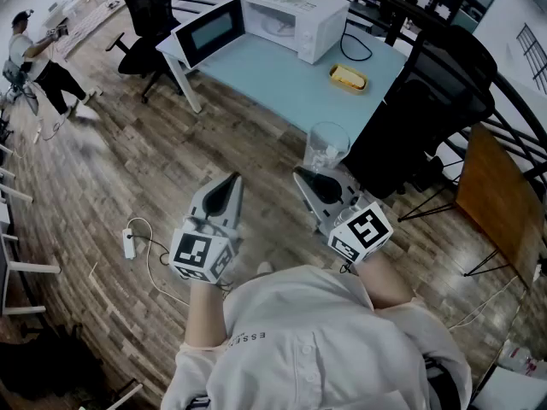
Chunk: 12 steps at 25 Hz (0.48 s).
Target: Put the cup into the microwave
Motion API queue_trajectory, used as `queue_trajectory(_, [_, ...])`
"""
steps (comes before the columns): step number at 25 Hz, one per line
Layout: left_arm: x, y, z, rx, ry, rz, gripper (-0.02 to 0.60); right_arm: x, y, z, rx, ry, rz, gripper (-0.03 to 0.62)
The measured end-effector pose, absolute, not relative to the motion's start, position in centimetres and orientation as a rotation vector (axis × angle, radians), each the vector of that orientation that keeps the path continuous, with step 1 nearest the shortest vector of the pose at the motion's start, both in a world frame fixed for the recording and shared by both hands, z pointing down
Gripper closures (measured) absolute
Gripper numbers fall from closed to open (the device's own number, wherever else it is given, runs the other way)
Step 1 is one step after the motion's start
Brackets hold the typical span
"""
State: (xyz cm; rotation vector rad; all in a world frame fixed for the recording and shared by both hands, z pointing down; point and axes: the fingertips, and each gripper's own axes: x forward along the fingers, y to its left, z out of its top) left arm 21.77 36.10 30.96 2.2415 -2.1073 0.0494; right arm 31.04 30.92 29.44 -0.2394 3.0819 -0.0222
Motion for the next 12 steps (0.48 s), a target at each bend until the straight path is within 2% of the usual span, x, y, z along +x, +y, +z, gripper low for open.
queue_trajectory(12, [19.3,36.1,31.1,2.242,-2.11,0.037,0.581,28.8,30.8,29.9,-0.274,3.09,-0.017,0.571])
